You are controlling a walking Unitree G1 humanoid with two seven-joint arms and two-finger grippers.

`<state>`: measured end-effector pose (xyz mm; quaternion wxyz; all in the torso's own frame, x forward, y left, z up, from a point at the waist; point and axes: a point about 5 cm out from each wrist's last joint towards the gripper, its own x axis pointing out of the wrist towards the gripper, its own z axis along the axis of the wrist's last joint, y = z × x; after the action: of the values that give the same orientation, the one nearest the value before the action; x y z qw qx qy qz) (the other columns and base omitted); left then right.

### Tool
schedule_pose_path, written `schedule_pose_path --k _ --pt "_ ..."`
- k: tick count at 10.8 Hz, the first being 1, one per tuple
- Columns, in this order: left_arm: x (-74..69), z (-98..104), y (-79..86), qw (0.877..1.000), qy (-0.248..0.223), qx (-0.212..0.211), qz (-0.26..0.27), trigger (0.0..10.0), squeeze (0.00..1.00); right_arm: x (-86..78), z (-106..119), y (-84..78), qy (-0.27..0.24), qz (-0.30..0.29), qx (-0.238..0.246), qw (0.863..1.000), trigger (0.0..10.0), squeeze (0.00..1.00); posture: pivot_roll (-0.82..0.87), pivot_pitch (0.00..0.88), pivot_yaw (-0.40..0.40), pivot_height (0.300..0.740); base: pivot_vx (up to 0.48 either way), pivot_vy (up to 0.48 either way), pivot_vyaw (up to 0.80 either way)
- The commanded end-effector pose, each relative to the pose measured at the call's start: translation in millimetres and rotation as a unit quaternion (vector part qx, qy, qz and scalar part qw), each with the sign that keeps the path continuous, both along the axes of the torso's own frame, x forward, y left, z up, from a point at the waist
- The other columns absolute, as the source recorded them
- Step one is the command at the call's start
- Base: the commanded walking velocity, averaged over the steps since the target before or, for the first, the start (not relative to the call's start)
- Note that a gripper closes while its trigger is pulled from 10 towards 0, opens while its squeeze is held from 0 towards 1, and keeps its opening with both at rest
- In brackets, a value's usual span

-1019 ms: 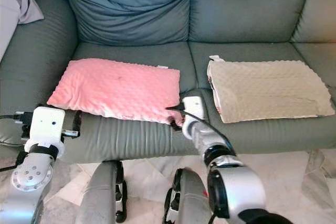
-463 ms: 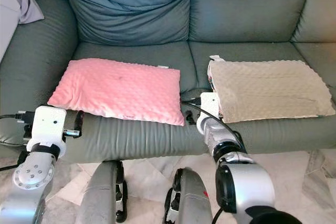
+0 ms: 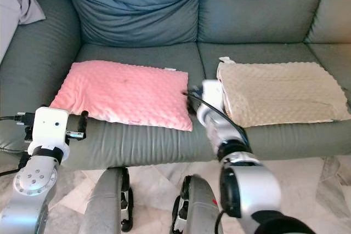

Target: Move the pillow to the sofa

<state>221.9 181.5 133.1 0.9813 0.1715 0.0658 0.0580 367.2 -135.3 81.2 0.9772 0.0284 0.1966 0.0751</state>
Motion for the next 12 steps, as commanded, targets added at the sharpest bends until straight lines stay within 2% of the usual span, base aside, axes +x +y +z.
schedule_pose_path --k 1,2,3,4,5,7,8,9,11,12 --pt "-2.9 0 -1.1 1.000 0.005 -0.001 -0.001 10.0 0.00 -2.6 -2 3.0 -0.008 0.014 -0.003 1.000 10.0 1.00 0.18 0.240 -0.052 0.651 0.000 0.000 0.00" --pt "-2.0 -1 -3.4 1.000 0.006 -0.004 -0.005 10.0 0.00 -3.5 1 12.9 -0.028 0.048 0.016 0.998 10.0 1.00 0.17 0.242 -0.049 0.651 0.000 0.000 0.00" --pt "-3.7 -1 -4.8 1.000 0.009 -0.005 -0.008 10.0 0.00 -8.4 -7 19.3 -0.006 0.076 0.029 0.997 10.0 0.86 0.18 0.250 -0.046 0.651 0.000 0.000 0.00" --pt "-7.9 -1 -4.7 1.000 0.015 -0.006 -0.012 10.0 0.00 -13.5 -16 20.7 0.021 0.092 0.027 0.995 10.0 0.76 0.19 0.266 -0.045 0.651 0.000 0.000 0.00" --pt "-15.2 -1 -3.2 1.000 0.020 -0.006 -0.015 10.0 0.00 -16.6 -20 18.4 0.024 0.097 0.013 0.995 10.0 0.60 0.20 0.282 -0.041 0.651 0.000 0.000 0.00" --pt "-20.8 -2 -5.2 0.999 0.031 -0.010 -0.021 10.0 0.00 -20.6 -27 12.2 0.028 0.087 0.012 0.996 10.0 0.48 0.20 0.304 -0.036 0.641 0.000 0.000 0.00" --pt "-23.0 -2 -7.5 0.999 0.036 -0.012 -0.024 10.0 0.00 -22.9 -30 10.8 0.032 0.086 0.009 0.996 10.0 0.47 0.20 0.315 -0.031 0.626 0.000 0.000 0.00" --pt "-25.4 -2 -9.1 0.999 0.040 -0.014 -0.029 10.0 0.00 -25.2 -34 8.6 0.038 0.085 0.006 0.996 10.0 0.00 0.20 0.321 -0.027 0.616 0.000 0.000 0.00" --pt "-26.9 -2 -7.5 0.998 0.045 -0.013 -0.030 10.0 0.00 -28.0 -39 -1.6 0.047 0.071 -0.007 0.996 10.0 0.00 0.20 0.323 -0.026 0.616 0.000 0.000 0.00" --pt "-26.6 -2 -6.1 0.998 0.049 -0.012 -0.028 10.0 0.00 -29.7 -42 -13.1 0.061 0.051 -0.017 0.997 10.0 0.00 0.20 0.325 -0.025 0.616 0.000 0.000 0.00"
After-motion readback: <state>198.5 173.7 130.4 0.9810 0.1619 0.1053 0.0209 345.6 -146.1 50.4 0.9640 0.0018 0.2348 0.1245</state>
